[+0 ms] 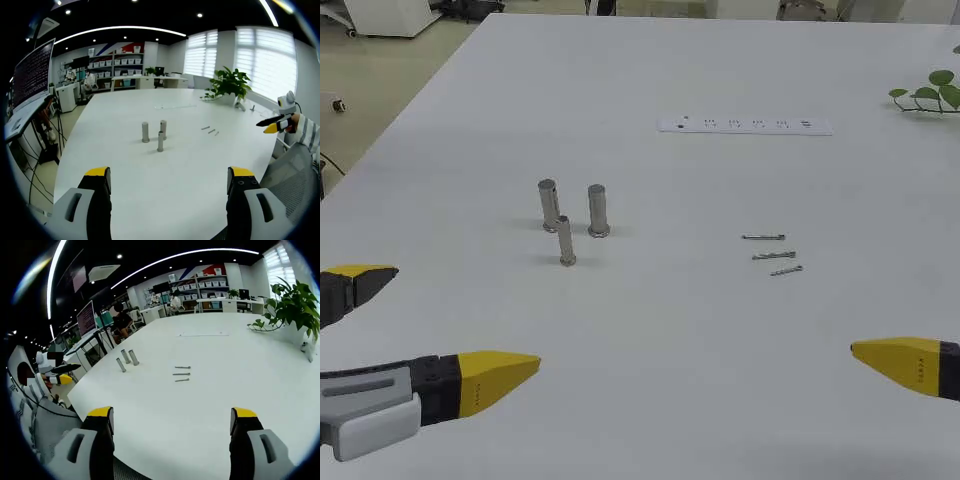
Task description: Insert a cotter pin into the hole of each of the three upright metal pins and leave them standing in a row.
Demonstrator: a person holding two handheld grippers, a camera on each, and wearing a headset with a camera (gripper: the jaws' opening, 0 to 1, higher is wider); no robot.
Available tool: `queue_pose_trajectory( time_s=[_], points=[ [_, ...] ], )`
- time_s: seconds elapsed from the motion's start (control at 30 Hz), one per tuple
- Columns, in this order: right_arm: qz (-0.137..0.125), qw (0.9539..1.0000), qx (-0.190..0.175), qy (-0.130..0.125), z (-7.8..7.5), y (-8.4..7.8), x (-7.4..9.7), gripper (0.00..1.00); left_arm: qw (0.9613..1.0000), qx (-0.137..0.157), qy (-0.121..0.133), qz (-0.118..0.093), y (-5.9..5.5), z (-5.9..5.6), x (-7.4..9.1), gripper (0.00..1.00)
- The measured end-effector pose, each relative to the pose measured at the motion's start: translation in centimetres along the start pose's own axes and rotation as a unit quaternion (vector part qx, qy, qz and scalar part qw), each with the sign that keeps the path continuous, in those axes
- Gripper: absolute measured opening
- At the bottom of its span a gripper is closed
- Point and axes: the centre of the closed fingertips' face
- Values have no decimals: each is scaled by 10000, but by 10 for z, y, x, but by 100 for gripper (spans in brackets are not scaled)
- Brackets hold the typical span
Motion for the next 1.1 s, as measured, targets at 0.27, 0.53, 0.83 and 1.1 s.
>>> queue_pose_trajectory(
  time_s=[0.27, 0.53, 0.83, 1.1],
  points=[
    [125, 9999, 19, 84, 5, -9, -4, 95, 9989, 458, -42, -122, -7, -3, -3, 99],
    [11, 9997, 5, 245, 9, -7, -8, 96, 9987, 503, 17, -101, -9, 0, -4, 99],
    [54, 9997, 9, 258, 6, -8, -7, 95, 9988, 475, 58, -84, -10, 0, -6, 99],
    [83, 9995, 37, 296, 8, -9, -8, 95, 9989, 448, 70, -103, -9, 1, -6, 99]
  ],
)
Point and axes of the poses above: the centre of the closed fingertips' face, and the gripper's own axes: x roughly backward along the fingers, z roughly to its left, y roughly out of its top, and after that the axes turned 4 degrees about -z, right-handed
